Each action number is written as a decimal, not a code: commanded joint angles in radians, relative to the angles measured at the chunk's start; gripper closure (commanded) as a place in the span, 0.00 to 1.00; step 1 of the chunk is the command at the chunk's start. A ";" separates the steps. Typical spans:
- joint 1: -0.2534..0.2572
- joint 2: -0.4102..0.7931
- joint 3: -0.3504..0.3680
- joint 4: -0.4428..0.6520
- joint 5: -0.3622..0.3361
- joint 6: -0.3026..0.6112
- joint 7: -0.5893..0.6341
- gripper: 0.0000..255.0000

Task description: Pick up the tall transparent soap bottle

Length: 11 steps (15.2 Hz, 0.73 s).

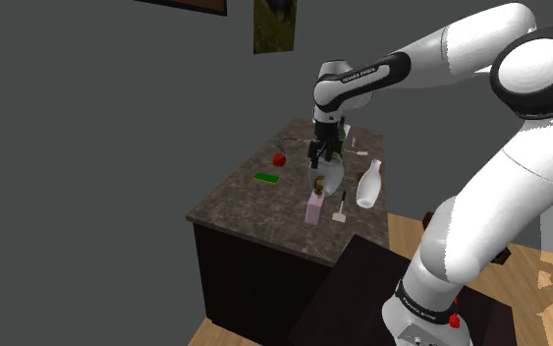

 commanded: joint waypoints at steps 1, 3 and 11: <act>-0.005 0.068 -0.024 0.026 0.016 0.033 -0.034 0.00; -0.013 0.141 -0.047 0.060 0.040 0.063 -0.074 0.00; -0.074 0.454 -0.098 0.242 0.174 0.136 -0.242 0.00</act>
